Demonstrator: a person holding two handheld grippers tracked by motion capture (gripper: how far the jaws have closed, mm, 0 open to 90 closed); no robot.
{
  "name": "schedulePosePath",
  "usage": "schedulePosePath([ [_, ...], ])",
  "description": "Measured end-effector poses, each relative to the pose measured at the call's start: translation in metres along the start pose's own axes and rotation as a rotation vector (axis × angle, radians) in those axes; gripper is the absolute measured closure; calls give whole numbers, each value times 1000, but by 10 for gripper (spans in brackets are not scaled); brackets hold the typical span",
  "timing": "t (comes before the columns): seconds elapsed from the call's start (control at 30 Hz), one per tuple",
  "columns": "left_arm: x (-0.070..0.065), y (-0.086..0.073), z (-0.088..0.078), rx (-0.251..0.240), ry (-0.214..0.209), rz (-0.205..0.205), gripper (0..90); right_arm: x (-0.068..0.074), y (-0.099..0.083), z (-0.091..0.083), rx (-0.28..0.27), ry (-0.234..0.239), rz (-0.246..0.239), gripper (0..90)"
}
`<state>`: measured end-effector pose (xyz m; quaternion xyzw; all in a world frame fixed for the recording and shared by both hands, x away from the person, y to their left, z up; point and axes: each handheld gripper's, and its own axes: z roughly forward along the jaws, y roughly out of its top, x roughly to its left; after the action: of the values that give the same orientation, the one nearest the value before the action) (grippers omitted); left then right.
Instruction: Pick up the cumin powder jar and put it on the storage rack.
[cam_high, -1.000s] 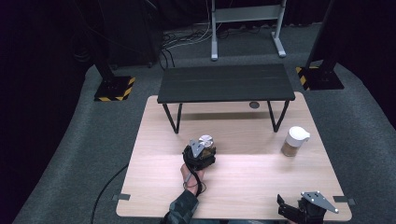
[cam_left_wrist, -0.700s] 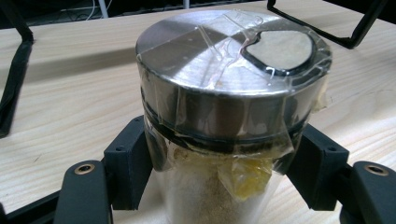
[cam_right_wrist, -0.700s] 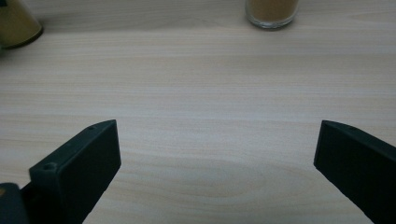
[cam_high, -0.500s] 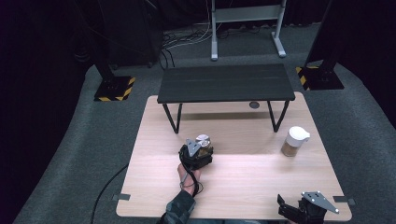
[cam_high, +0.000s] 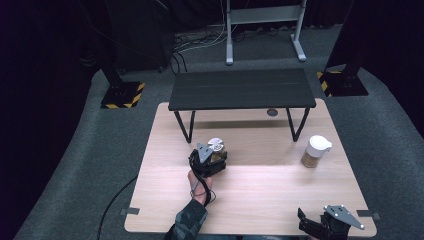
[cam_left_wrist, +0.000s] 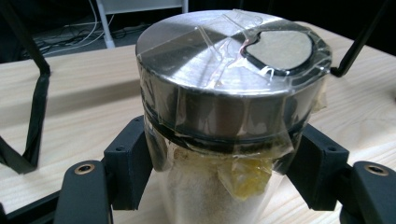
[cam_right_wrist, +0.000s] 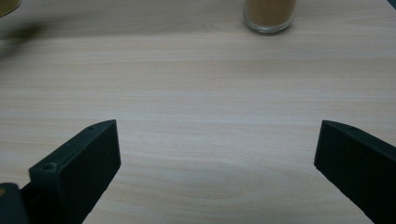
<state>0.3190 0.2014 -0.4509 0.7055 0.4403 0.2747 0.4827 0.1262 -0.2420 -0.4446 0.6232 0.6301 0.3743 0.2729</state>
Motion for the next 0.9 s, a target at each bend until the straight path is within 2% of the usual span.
schedulePosePath([
  [0.7, 15, 32, -4, -27, 2, 30, 306, -1, 1, -2, -4, 3, 3, 0],
  [0.8, 20, 44, -5, -41, 1, 38, 307, -1, 2, -2, -2, 2, 4, 0],
  [0.9, 21, 47, -6, -44, 3, 41, 306, -1, 1, -3, -4, 3, 6, 0],
])
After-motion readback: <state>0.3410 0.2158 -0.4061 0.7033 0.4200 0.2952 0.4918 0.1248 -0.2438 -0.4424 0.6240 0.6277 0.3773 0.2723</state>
